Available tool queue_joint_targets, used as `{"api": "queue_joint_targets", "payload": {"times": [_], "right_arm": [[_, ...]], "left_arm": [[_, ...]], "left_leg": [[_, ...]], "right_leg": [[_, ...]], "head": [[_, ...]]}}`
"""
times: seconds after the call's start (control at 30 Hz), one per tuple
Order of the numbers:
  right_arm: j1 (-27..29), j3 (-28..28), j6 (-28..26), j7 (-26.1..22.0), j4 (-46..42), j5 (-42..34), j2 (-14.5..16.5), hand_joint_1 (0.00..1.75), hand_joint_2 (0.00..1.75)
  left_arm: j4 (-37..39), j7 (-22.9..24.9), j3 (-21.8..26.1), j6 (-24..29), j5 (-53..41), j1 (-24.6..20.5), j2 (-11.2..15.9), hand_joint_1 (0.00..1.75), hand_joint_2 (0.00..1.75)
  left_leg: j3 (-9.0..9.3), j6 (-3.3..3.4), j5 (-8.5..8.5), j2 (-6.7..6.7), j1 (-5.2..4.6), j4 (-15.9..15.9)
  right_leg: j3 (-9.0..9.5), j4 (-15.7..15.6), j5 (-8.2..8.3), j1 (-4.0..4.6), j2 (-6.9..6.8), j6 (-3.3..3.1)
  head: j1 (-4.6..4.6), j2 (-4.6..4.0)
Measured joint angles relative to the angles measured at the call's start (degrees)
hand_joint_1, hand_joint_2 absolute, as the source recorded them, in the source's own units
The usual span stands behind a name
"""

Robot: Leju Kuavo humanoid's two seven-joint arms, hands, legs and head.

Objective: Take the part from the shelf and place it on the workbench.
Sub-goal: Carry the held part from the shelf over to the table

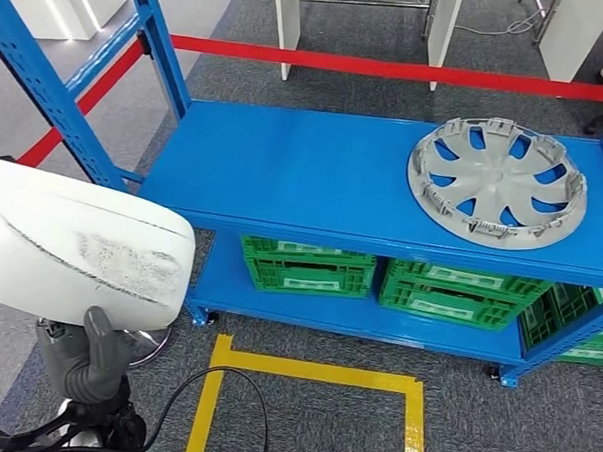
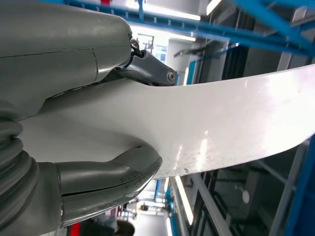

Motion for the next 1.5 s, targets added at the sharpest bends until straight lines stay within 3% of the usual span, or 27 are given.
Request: {"api": "queue_joint_targets", "payload": {"times": [0.07, 0.1, 0.2, 0.23, 0.27, 0.33, 0.4, 0.47, 0.5, 0.57, 0.6, 0.67, 0.73, 0.77, 0.83, 0.9, 0.97, 1.0, 1.07, 1.13, 1.2, 1.27, 1.3, 1.33, 1.37, 1.43, 1.5], "right_arm": [[0.09, 0.03, 0.22, 0.09, 0.07, 0.31, -0.08, 0.00, 1.75], [0.15, 0.04, 0.29, 0.13, 0.13, 0.40, -0.14, 0.00, 1.75], [0.12, 0.05, 0.44, 0.14, 0.21, 0.51, -0.33, 0.00, 1.75], [0.06, 0.06, 0.56, 0.15, 0.21, 0.56, -0.42, 0.00, 1.75], [0.00, 0.08, 0.72, 0.16, 0.21, 0.59, -0.52, 0.00, 1.75], [-0.06, 0.18, 0.98, 0.20, 0.21, 0.68, -0.76, 0.00, 1.75], [-0.22, 0.37, 1.20, 0.25, 0.21, 0.86, -0.92, 0.00, 1.75], [-0.52, 0.64, 1.40, 0.27, 0.21, 1.08, -1.03, 0.00, 1.75], [-0.62, 0.78, 1.51, 0.29, 0.21, 1.18, -1.05, 0.00, 1.75], [-0.62, 1.00, 1.79, 0.38, 0.23, 1.30, -1.08, 0.00, 1.75], [-0.57, 1.06, 1.90, 0.44, 0.25, 1.37, -1.11, 0.00, 1.75], [-0.49, 1.17, 2.02, 0.53, 0.28, 1.46, -1.21, 0.00, 1.75], [-0.46, 1.29, 2.07, 0.53, 0.28, 1.49, -1.27, 0.00, 1.75], [-0.47, 1.34, 2.09, 0.53, 0.28, 1.49, -1.27, 0.00, 1.75], [-0.51, 1.40, 2.11, 0.49, 0.28, 1.54, -1.27, 0.00, 1.75], [-0.54, 1.46, 2.25, 0.33, 0.28, 1.80, -1.27, 0.00, 1.75], [-0.46, 1.63, 2.49, 0.13, 0.28, 2.20, -1.27, 0.00, 1.75], [-0.42, 1.74, 2.63, 0.07, 0.28, 2.39, -1.27, 0.00, 1.75], [-0.37, 2.04, 2.93, 0.04, 0.28, 2.58, -1.27, 0.00, 1.75], [-0.42, 2.31, 3.13, 0.04, 0.28, 2.64, -1.27, 0.00, 1.75], [-0.46, 2.43, 3.17, 0.02, 0.28, 2.61, -1.27, 0.00, 1.75], [-0.54, 2.47, 3.22, -0.04, 0.28, 2.58, -1.28, 0.00, 1.75], [-0.59, 2.50, 3.26, -0.06, 0.28, 2.57, -1.28, 0.00, 1.75], [-0.61, 2.53, 3.32, -0.06, 0.28, 2.60, -1.30, 0.00, 1.75], [-0.56, 2.57, 3.40, -0.05, 0.28, 2.61, -1.31, 0.00, 1.75], [-0.37, 2.66, 3.64, -0.04, 0.28, 2.64, -1.38, 0.00, 1.75], [-0.25, 2.75, 3.84, -0.05, 0.28, 2.64, -1.47, 0.00, 1.75]], "left_arm": [[-0.01, -0.02, 0.62, -0.01, 0.04, 0.38, -0.08, 1.75, 1.75], [-0.01, -0.03, 0.85, -0.04, 0.04, 0.48, -0.15, 1.75, 1.75], [-0.01, -0.03, 1.13, -0.08, 0.02, 0.63, -0.37, 1.75, 1.75], [0.00, -0.03, 1.18, -0.09, -0.01, 0.68, -0.41, 1.75, 1.75], [0.01, -0.03, 1.24, -0.10, -0.03, 0.71, -0.44, 1.75, 1.75], [0.02, -0.03, 1.38, -0.13, -0.07, 0.74, -0.51, 1.75, 1.75], [0.01, -0.03, 1.50, -0.14, -0.14, 0.76, -0.61, 1.75, 1.75], [-0.01, -0.03, 1.66, -0.19, -0.26, 0.78, -0.70, 1.75, 1.75], [-0.01, -0.03, 1.76, -0.22, -0.36, 0.79, -0.74, 1.75, 1.75], [-0.01, -0.03, 1.93, -0.30, -0.58, 0.87, -0.74, 1.75, 1.75], [-0.01, -0.03, 1.98, -0.32, -0.67, 0.95, -0.74, 1.75, 1.75], [-0.01, -0.03, 2.08, -0.34, -0.80, 1.12, -0.73, 1.75, 1.75], [0.00, -0.03, 2.15, -0.35, -0.84, 1.21, -0.73, 1.75, 1.75], [0.00, -0.03, 2.21, -0.35, -0.85, 1.22, -0.73, 1.75, 1.75], [0.00, -0.03, 2.30, -0.35, -0.91, 1.23, -0.72, 1.75, 1.75], [-0.01, -0.03, 2.35, -0.35, -1.15, 1.21, -0.71, 1.75, 1.75], [-0.02, -0.03, 2.35, -0.35, -1.45, 1.15, -0.72, 1.75, 1.75], [-0.02, -0.03, 2.34, -0.33, -1.55, 1.11, -0.73, 1.75, 1.75], [-0.03, -0.03, 2.36, -0.25, -1.58, 1.17, -0.74, 1.75, 1.75], [-0.03, -0.03, 2.42, -0.18, -1.59, 1.28, -0.76, 1.75, 1.75], [-0.03, -0.03, 2.49, -0.17, -1.60, 1.35, -0.79, 1.75, 1.75], [-0.03, -0.03, 2.57, -0.14, -1.60, 1.50, -0.80, 1.75, 1.75], [-0.03, -0.03, 2.60, -0.10, -1.60, 1.56, -0.80, 1.75, 1.75], [-0.03, -0.02, 2.62, -0.04, -1.60, 1.62, -0.80, 1.75, 1.75], [-0.03, -0.02, 2.63, 0.04, -1.60, 1.64, -0.80, 1.75, 1.75], [-0.03, 0.00, 2.67, 0.23, -1.61, 1.63, -0.81, 1.75, 1.75], [-0.03, 0.01, 2.72, 0.35, -1.68, 1.59, -0.84, 1.75, 1.75]], "left_leg": [[-0.94, 0.97, 0.91, 0.10, -0.20, -0.39], [-1.56, 1.52, 1.55, 0.18, -0.22, -0.51], [-4.05, 2.61, 3.70, 0.36, -0.32, -0.62], [-5.04, 2.71, 4.47, 0.37, -0.46, -0.55], [-6.08, 2.73, 5.22, 0.37, -0.59, -0.45], [-8.20, 2.63, 6.61, 0.37, -0.76, -0.12], [-9.88, 2.29, 7.75, 0.37, -0.85, 0.41], [-10.90, 1.74, 8.74, 0.43, -0.97, 1.01], [-11.19, 1.44, 9.26, 0.48, -0.98, 1.14], [-11.58, 0.77, 10.12, 0.48, -0.85, 1.09], [-11.87, 0.40, 9.34, 0.42, -0.76, 1.45], [-12.74, -0.29, 4.31, 0.32, -0.49, 5.13], [-13.48, -0.83, -1.41, 0.33, -0.26, 12.18], [-13.45, -1.00, -2.31, 0.34, -0.18, 15.14], [-11.58, -1.12, -0.39, 0.34, -0.06, 16.56], [-6.69, -0.84, 2.11, 0.63, -0.02, 10.71], [-1.69, -0.23, 1.44, 1.39, -0.27, 3.01], [-0.46, 0.10, 0.55, 1.68, -0.45, 0.63], [-0.38, 0.96, 0.36, 1.31, -0.56, -0.83], [-1.11, 1.93, 1.22, 0.68, -0.44, -1.19], [-2.10, 2.55, 2.14, 0.13, -0.43, -1.29], [-3.23, 2.71, 2.94, -0.54, -0.65, -1.15], [-3.71, 2.70, 3.28, -0.93, -0.76, -1.03], [-4.12, 2.64, 3.55, -1.40, -0.84, -0.87], [-4.44, 2.57, 3.71, -1.92, -0.88, -0.66], [-5.01, 2.27, 3.95, -2.99, -0.91, -0.06], [-5.85, 1.71, 4.34, -3.97, -0.85, 0.55]], "right_leg": [[-0.47, -0.05, 0.47, -0.27, 0.08, 0.83], [-0.90, 0.57, -0.62, -0.37, 0.20, 1.14], [-3.25, 8.46, -9.04, -0.44, 0.70, 1.45], [-3.80, 12.01, -11.12, -0.43, 0.78, 1.47], [-3.75, 14.58, -11.67, -0.42, 0.81, 1.46], [-1.33, 14.86, -9.12, -0.39, 0.82, 1.33], [4.64, 8.06, -6.76, -0.31, 0.83, 1.09], [10.20, -0.04, -8.00, -0.12, 0.92, 0.67], [11.35, -2.23, -8.88, 0.01, 0.96, 0.42], [10.82, -3.08, -8.74, 0.04, 0.87, -0.33], [10.26, -3.04, -8.17, 0.00, 0.72, -0.79], [8.93, -3.08, -6.83, -0.07, 0.29, -1.60], [7.59, -2.97, -5.54, 0.07, 0.05, -1.92], [6.90, -2.81, -4.94, 0.12, -0.01, -1.92], [5.24, -2.15, -3.89, 0.15, -0.12, -1.78], [3.50, -1.29, -3.23, 0.18, -0.28, -1.54], [2.53, -0.65, -2.76, 0.34, -0.57, -1.09], [2.27, -0.50, -2.49, 0.39, -0.83, -0.79], [1.88, -0.45, -1.94, 0.33, -1.43, -0.09], [0.87, 0.99, -3.20, 0.16, -1.04, 0.51], [-1.70, 6.90, -7.31, 0.06, 0.17, 0.83], [-4.25, 14.16, -10.99, 0.08, 0.70, 0.88], [-4.31, 15.53, -11.34, 0.09, 0.77, 0.83], [-3.26, 14.75, -10.65, 0.09, 0.86, 0.73], [-1.07, 11.66, -9.07, 0.09, 1.18, 0.56], [3.95, 3.49, -6.51, -0.02, 3.73, 0.12], [6.34, -0.80, -6.00, -0.09, 5.70, -0.14]], "head": [[-0.01, -0.01], [0.04, -0.01], [0.39, 0.00], [0.49, 0.00], [0.53, -0.01], [0.52, 0.00], [0.54, 0.00], [0.48, 0.01], [0.46, 0.01], [0.52, 0.00], [0.50, 0.00], [0.35, 0.00], [0.16, 0.00], [0.17, -0.01], [0.15, -0.01], [0.13, -0.01], [0.18, -0.01], [0.17, -0.01], [0.19, -0.01], [0.26, 0.00], [0.34, 0.00], [0.34, -0.01], [0.33, -0.01], [0.33, -0.01], [0.33, -0.01], [0.31, -0.01], [0.27, 0.00]]}}
